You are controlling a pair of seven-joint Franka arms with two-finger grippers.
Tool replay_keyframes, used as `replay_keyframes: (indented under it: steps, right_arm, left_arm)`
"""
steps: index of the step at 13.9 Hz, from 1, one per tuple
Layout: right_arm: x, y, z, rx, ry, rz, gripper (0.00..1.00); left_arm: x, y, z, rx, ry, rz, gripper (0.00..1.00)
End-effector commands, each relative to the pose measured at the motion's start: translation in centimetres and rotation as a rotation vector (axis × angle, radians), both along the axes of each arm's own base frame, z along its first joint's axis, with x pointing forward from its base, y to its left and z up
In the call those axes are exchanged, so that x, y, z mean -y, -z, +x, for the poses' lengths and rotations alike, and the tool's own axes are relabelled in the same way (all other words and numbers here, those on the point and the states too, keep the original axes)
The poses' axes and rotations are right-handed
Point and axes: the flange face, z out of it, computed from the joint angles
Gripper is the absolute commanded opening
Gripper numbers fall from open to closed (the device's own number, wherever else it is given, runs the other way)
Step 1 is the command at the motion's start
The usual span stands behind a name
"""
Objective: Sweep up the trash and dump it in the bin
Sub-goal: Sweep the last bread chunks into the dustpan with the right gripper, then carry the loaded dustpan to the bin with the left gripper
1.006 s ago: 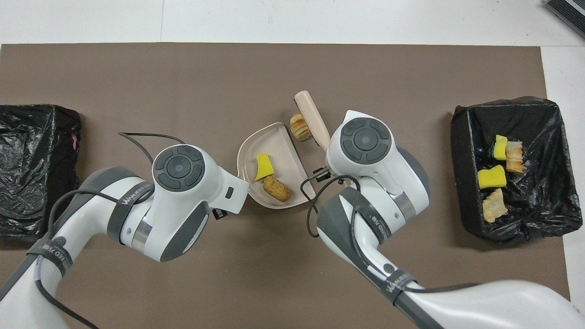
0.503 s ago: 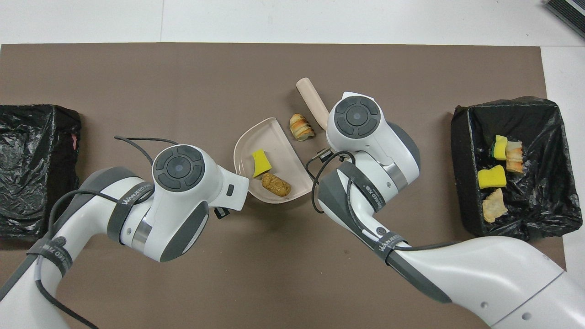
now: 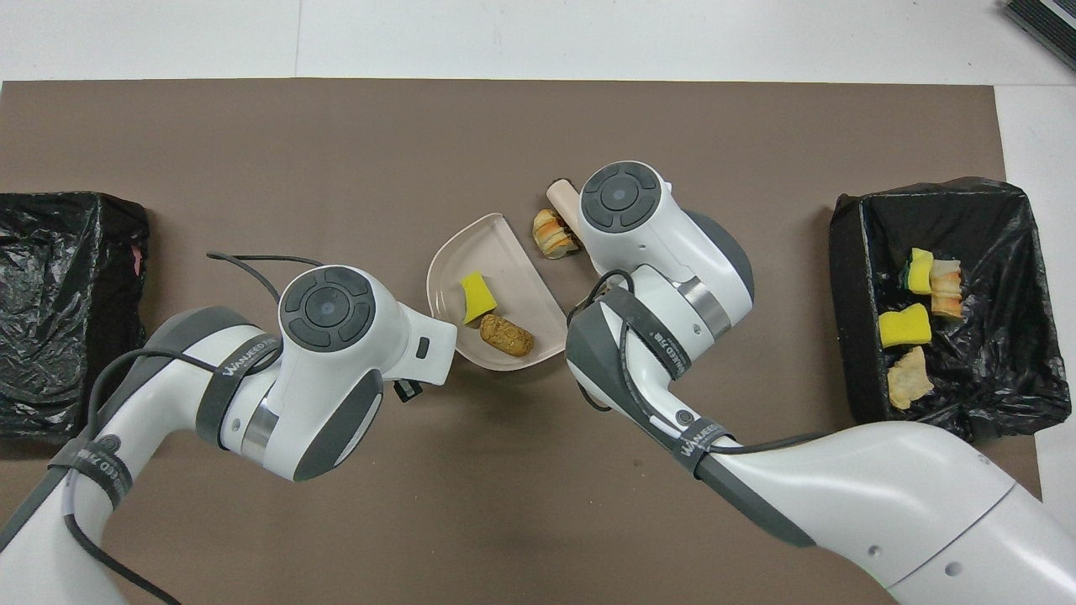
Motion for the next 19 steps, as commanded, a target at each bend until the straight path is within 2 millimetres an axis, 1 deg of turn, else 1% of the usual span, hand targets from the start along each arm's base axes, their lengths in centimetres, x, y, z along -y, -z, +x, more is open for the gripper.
replay_keyframes:
  steps: [1,2,3,4,5,6,9,11,12,13,14,15,16,18,19]
  right_arm:
    - [-2.1,0.5,-5.1,-0.037,-0.028,-0.048,0.0]
    - [-3.1,0.8,-6.5,-0.063,-0.031,-0.033,0.0]
    - [-4.5,0.1,-7.6,-0.073,-0.022,-0.005,0.0]
    - [-5.6,0.0,-8.4,-0.074,-0.006,0.005,0.0]
    - [-7.2,-0.4,-9.2,-0.071,-0.008,0.015,0.0]
    - [-7.3,-0.9,-9.5,-0.082,0.008,0.021,0.0]
    - [-4.7,-3.6,-8.1,-0.08,0.059,0.062,0.0]
    - [-3.7,-6.3,-8.0,-0.052,0.106,0.08,0.0]
    - [-2.4,-7.8,-7.7,-0.034,0.13,0.071,0.0]
    - [-1.4,-9.2,-7.6,-0.028,0.153,0.07,0.0]
    - [-1.0,-10.8,-8.0,-0.019,0.171,0.073,0.0]
    - [-0.6,-11.5,-8.5,-0.027,0.185,0.061,0.0]
    - [-0.5,-11.7,-9.2,-0.037,0.202,0.034,0.0]
    - [-1.4,-11.9,-10.1,-0.021,0.294,0.014,0.0]
    - [-2.1,-12.1,-10.7,-0.033,0.33,0.027,0.0]
  left_arm:
    - [-0.6,0.1,-0.1,0.019,-0.039,-0.001,0.0]
    - [-0.6,0.1,-0.1,0.019,-0.042,-0.001,0.0]
    - [-0.6,0.1,-0.1,0.019,-0.042,-0.001,0.0]
    - [-0.6,0.1,-0.1,0.019,-0.042,-0.001,0.0]
    - [-0.6,0.1,-0.1,0.019,-0.042,-0.001,0.0]
    - [-0.6,0.0,0.0,0.02,-0.042,-0.002,0.0]
    - [-1.2,0.1,0.5,0.019,-0.043,-0.002,0.0]
    - [-1.3,-0.1,0.8,0.024,-0.043,-0.005,0.0]
    - [-1.7,-0.7,1.0,0.032,-0.044,-0.009,0.0]
    - [-2.3,-1.4,1.4,0.04,-0.036,-0.014,0.0]
    - [-3.5,-2.0,2.1,0.046,-0.052,-0.015,0.0]
    - [-4.1,-2.9,2.5,0.059,-0.055,-0.022,0.0]
    - [-5.1,-3.8,2.9,0.069,-0.052,-0.029,0.0]
    - [-7.5,-5.5,3.4,0.065,-0.054,-0.048,0.0]
    - [-9.3,-6.5,3.9,0.052,-0.065,-0.075,0.0]
